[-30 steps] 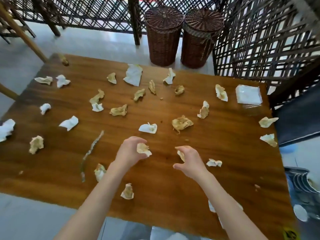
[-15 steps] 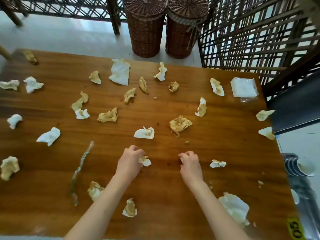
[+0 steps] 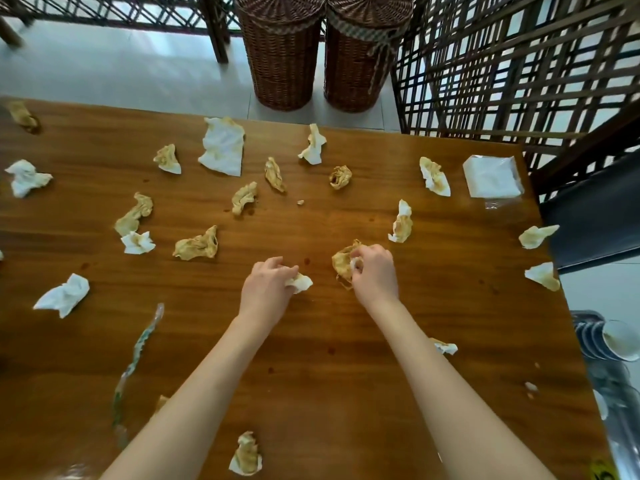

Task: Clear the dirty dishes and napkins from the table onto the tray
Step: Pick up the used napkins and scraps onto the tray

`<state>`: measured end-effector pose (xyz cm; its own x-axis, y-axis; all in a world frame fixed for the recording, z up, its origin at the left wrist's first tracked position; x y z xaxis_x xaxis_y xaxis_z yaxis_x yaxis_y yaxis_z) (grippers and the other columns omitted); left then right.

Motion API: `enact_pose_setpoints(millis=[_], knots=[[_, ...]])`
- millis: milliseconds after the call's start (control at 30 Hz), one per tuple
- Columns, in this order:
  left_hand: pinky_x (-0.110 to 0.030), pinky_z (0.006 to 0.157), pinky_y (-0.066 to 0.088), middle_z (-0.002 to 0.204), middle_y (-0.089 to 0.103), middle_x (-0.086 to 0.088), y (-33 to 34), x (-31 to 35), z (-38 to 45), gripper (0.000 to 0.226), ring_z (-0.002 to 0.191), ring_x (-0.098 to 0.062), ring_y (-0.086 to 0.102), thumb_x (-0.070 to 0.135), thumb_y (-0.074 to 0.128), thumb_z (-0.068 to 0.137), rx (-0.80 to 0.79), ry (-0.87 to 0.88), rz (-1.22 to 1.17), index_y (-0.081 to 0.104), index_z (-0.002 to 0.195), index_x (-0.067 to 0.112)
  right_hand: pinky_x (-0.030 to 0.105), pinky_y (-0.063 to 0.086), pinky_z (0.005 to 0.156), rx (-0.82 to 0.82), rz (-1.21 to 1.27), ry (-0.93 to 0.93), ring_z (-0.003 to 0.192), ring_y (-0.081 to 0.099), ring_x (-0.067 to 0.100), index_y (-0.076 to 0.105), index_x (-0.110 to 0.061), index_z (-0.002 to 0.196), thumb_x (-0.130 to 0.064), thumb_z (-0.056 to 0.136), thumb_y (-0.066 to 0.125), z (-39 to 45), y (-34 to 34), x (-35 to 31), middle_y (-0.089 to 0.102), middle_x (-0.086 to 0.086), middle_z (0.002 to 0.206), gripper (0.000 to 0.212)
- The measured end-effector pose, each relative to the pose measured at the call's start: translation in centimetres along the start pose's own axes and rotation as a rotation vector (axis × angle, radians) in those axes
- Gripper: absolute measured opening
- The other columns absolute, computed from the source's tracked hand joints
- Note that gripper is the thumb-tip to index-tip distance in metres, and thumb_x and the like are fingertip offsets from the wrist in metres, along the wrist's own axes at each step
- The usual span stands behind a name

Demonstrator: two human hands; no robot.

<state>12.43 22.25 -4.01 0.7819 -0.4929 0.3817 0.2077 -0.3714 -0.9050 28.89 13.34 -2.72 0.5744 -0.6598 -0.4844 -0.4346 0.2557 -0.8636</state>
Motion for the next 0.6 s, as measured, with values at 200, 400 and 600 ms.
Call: enact_pose_setpoints(millis=[200,400,600], knots=[[-0.038,0.096,0.043,0.143,0.041,-0.008,1.8,-0.1,-0.7,0.056,0.127,-0.029,0.037,0.024,0.062,0.088,-0.082,0.079,0.112,0.041,0.140,0.032,0.033,0.037,0.104,-0.156,-0.087,0.014,0.135,0.027,0.023,0.046,-0.021,0.137,-0.003,0.081,0.068,0.4,2.6,1.0,0.037,0.003,0.146,0.063],[-0.030,0.085,0.047,0.125,0.050,-0.009,1.7,-0.5,-1.3,0.044,0.113,-0.025,0.043,0.001,0.053,0.090,-0.037,0.019,-0.074,0.056,0.128,0.022,0.027,0.044,0.085,-0.122,-0.089,0.012,0.117,0.041,0.021,0.061,-0.015,0.120,0.005,0.088,0.051,0.2,3.0,1.3,0.051,0.004,0.125,0.039],[-0.027,0.072,0.042,0.112,0.049,-0.011,0.0,-0.4,-1.9,0.042,0.100,-0.024,0.046,-0.011,0.048,0.085,0.043,-0.006,-0.121,0.055,0.117,0.016,0.028,0.042,0.067,-0.102,-0.056,0.055,0.088,0.049,0.017,0.056,-0.014,0.106,0.000,0.092,0.044,-0.9,1.1,2.6,0.052,0.004,0.100,0.024]])
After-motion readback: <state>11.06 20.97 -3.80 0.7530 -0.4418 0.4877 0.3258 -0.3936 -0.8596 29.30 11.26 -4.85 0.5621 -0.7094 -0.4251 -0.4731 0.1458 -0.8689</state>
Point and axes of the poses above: each hand's wrist, its own z-axis towards the middle knuckle, its own y-axis out of the palm, x = y × z, the point moved 6 cm from there along z, towards the middle knuckle
